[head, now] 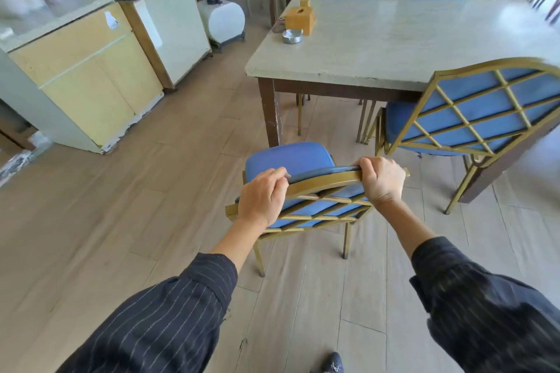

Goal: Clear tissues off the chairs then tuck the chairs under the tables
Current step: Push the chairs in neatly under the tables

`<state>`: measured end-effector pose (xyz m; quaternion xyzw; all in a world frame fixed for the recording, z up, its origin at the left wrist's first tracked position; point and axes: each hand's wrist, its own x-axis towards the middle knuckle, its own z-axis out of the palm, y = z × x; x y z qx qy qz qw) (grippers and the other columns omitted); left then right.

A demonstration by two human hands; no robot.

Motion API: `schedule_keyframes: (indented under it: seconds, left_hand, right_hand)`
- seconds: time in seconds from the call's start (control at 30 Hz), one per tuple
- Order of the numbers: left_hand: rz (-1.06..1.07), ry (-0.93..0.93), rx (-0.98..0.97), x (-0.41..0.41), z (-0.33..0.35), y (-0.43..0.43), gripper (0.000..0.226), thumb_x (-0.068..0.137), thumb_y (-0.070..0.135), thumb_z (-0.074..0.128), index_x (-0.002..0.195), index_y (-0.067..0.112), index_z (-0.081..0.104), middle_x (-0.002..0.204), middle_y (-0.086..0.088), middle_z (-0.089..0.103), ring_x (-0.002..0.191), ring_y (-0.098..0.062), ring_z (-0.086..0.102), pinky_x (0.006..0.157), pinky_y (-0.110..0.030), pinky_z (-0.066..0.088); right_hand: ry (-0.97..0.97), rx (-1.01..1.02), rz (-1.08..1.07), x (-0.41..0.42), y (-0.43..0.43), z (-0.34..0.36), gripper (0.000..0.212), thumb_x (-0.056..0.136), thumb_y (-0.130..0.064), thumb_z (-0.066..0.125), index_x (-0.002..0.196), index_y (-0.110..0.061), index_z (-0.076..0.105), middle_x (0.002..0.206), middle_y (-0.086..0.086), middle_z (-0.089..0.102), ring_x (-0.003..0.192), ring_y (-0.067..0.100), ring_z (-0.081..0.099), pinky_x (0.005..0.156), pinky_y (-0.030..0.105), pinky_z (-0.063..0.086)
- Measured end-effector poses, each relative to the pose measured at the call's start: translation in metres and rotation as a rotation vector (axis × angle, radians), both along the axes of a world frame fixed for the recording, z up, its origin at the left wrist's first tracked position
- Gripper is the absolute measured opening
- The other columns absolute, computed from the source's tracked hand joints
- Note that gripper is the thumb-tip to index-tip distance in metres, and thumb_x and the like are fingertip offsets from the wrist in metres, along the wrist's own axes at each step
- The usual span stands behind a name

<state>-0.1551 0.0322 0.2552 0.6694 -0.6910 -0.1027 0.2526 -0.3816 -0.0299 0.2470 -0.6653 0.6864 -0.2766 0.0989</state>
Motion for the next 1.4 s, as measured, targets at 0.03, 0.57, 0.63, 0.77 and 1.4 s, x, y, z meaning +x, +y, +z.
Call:
schedule_keyframes:
  seconds: [0.03,0.57,0.63,0.77,1.4]
  left_hand:
    - [-0.011,-0.001,-0.001,0.004,-0.001,-0.001,0.04,0.091,0.029,0.024,0.098,0.021,0.062,0.096,0.004,0.068,0.085,-0.014,0.06,0.063,-0.028,0.042]
    - [-0.269,0.005,-0.118,0.051,-0.003,0.014,0.049,0.088,0.031,0.02,0.091,0.014,0.067,0.082,-0.003,0.072,0.071,-0.019,0.062,0.049,-0.019,0.032]
    - [-0.292,0.007,-0.109,0.055,-0.001,0.011,0.045,0.089,0.026,0.025,0.092,0.014,0.068,0.08,-0.004,0.072,0.071,-0.02,0.062,0.049,-0.018,0.03]
    - [-0.334,0.015,-0.079,0.066,0.001,0.002,0.044,0.089,0.026,0.026,0.093,0.014,0.068,0.08,-0.004,0.07,0.067,-0.014,0.055,0.05,-0.018,0.03]
    - [-0.371,-0.07,-0.154,0.075,-0.001,-0.146,0.052,0.088,0.039,0.012,0.085,0.017,0.059,0.08,-0.001,0.068,0.066,-0.016,0.056,0.048,-0.02,0.027]
  right_hand:
    - [0.004,-0.001,-0.009,0.002,0.0,-0.001,0.051,0.082,-0.032,0.026,0.066,-0.009,0.069,0.063,0.012,0.064,0.061,0.026,0.055,0.052,0.027,0.035]
    - [0.01,-0.073,-0.333,0.039,0.079,-0.014,0.044,0.077,-0.031,0.032,0.058,-0.008,0.064,0.055,0.011,0.059,0.058,0.03,0.053,0.053,0.029,0.026]
    - [-0.004,-0.082,-0.362,0.045,0.081,-0.014,0.044,0.077,-0.03,0.031,0.059,-0.008,0.065,0.056,0.012,0.059,0.059,0.029,0.053,0.054,0.029,0.027]
    - [-0.043,-0.099,-0.405,0.056,0.08,-0.015,0.046,0.077,-0.031,0.029,0.058,-0.008,0.064,0.055,0.011,0.059,0.058,0.028,0.053,0.052,0.027,0.025]
    - [0.109,-0.091,-0.337,0.062,-0.035,-0.004,0.041,0.082,-0.035,0.024,0.065,-0.019,0.058,0.063,-0.002,0.057,0.058,0.016,0.049,0.053,0.028,0.031]
